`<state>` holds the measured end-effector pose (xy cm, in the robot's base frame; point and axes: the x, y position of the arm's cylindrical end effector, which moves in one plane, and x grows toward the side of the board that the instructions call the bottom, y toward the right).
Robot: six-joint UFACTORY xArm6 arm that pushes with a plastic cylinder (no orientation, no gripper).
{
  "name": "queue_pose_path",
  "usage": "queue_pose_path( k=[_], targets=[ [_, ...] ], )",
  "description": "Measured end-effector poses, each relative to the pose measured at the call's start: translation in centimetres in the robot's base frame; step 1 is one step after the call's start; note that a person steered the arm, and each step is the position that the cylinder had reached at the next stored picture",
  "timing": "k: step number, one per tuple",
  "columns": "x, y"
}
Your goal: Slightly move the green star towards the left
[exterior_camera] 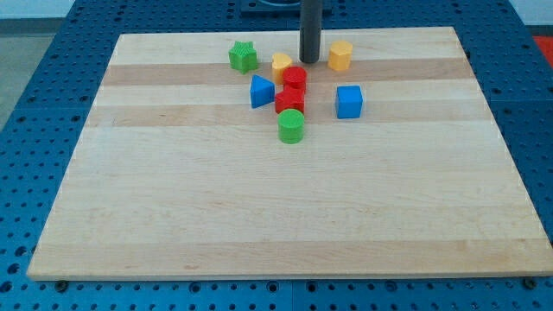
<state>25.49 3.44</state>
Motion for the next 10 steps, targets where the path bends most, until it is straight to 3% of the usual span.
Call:
queue_pose_path(
  k=[1, 2, 4, 6, 8, 10],
  targets=[
    [-0.6, -2.0],
    [-0.6, -8.0],
    [-0.6, -10.9],
    [6.1, -10.5],
    [2.4, -9.1],
    [0.7, -4.2]
  ],
)
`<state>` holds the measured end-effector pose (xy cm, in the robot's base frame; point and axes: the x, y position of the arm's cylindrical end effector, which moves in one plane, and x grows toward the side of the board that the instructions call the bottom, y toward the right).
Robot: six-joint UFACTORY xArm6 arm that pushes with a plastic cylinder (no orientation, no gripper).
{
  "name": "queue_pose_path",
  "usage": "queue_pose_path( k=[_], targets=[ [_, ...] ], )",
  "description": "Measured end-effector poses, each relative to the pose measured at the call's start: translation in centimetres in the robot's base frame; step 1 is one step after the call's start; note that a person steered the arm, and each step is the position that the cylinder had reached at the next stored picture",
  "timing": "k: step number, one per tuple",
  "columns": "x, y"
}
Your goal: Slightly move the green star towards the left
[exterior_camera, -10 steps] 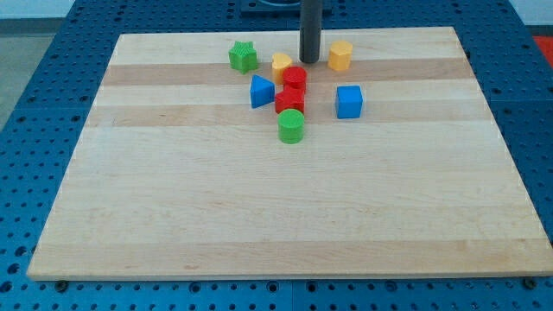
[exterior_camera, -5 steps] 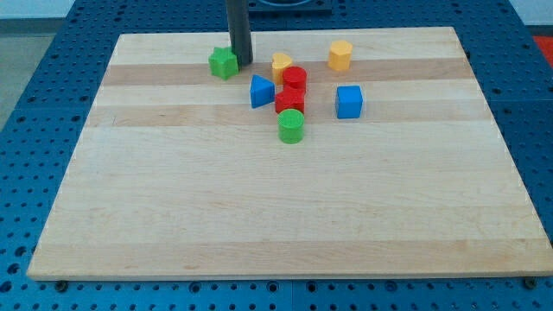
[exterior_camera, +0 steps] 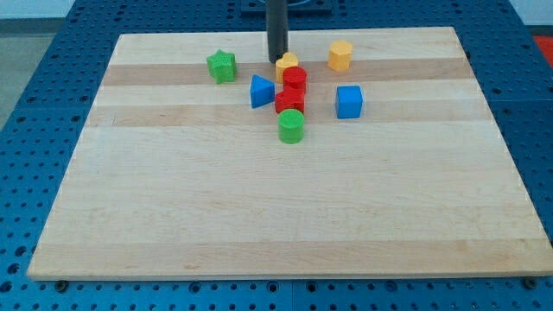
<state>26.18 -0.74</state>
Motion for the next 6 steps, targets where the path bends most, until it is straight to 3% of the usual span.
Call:
queue_pose_path(
  k=[2, 3, 4, 6],
  targets=[
    [-1.0, 0.7],
    [-6.3, 2.1],
    [-6.3, 2.0],
    [-2.9, -4.2]
  ],
)
